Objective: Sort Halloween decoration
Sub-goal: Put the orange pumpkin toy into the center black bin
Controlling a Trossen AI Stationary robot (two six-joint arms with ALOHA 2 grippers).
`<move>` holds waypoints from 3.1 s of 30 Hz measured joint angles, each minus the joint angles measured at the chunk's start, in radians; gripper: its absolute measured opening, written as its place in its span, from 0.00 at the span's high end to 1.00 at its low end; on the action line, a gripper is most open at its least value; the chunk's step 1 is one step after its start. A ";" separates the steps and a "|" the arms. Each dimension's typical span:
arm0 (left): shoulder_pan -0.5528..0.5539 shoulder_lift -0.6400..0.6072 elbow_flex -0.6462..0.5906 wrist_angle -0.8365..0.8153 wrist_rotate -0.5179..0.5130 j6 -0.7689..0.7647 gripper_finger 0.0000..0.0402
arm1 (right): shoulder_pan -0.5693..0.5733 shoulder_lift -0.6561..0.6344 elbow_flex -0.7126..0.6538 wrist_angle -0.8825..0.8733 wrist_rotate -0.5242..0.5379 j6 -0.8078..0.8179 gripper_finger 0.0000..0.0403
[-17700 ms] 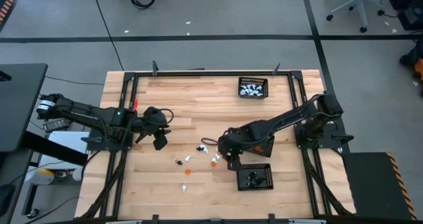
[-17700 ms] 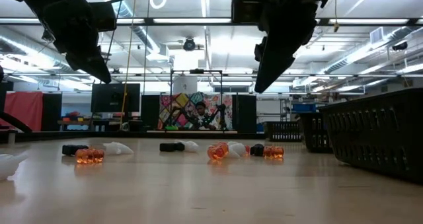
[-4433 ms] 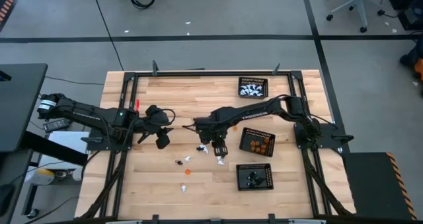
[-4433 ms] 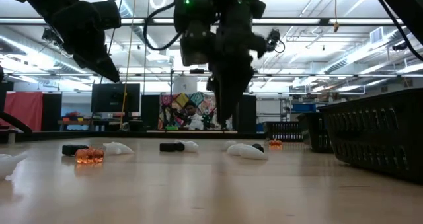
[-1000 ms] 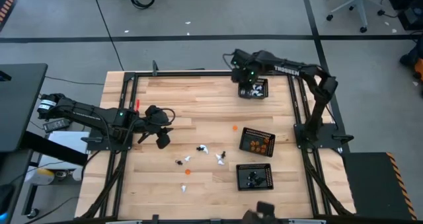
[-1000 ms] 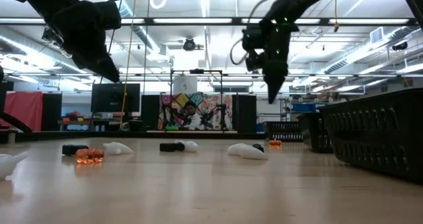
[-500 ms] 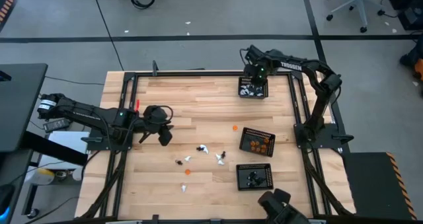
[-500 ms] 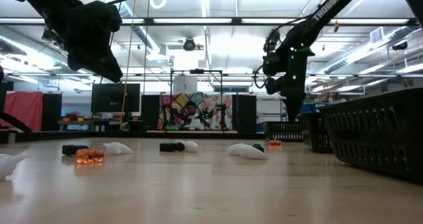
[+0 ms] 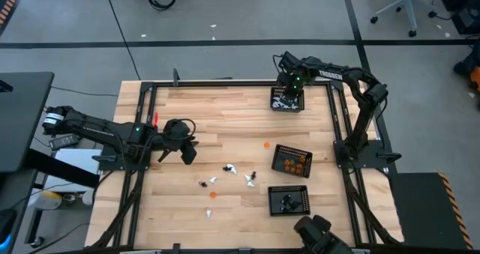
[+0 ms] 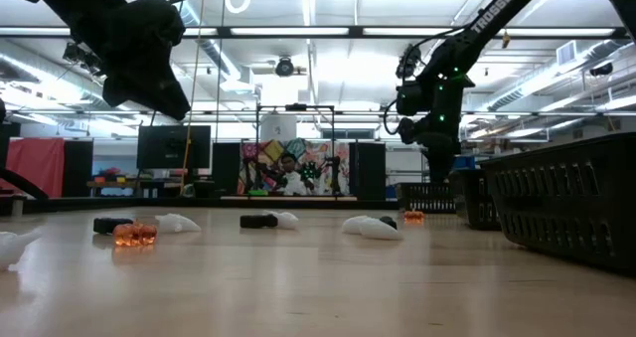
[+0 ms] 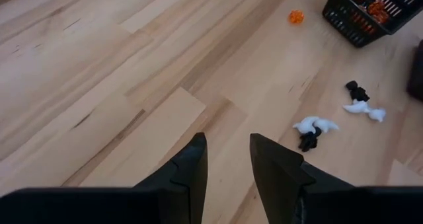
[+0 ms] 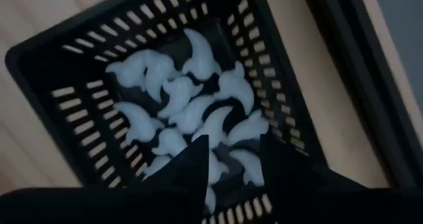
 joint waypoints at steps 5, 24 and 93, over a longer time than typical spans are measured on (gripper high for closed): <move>0.000 0.000 0.000 0.000 0.000 0.002 0.69 | 0.005 -0.004 0.068 -0.106 -0.043 0.076 0.64; 0.000 0.000 0.000 0.022 0.000 0.138 0.69 | 0.490 -0.084 0.131 -0.030 -0.009 0.553 0.64; -0.002 0.000 0.000 0.117 0.000 0.115 0.69 | 0.749 0.213 0.073 -0.073 0.015 0.777 0.58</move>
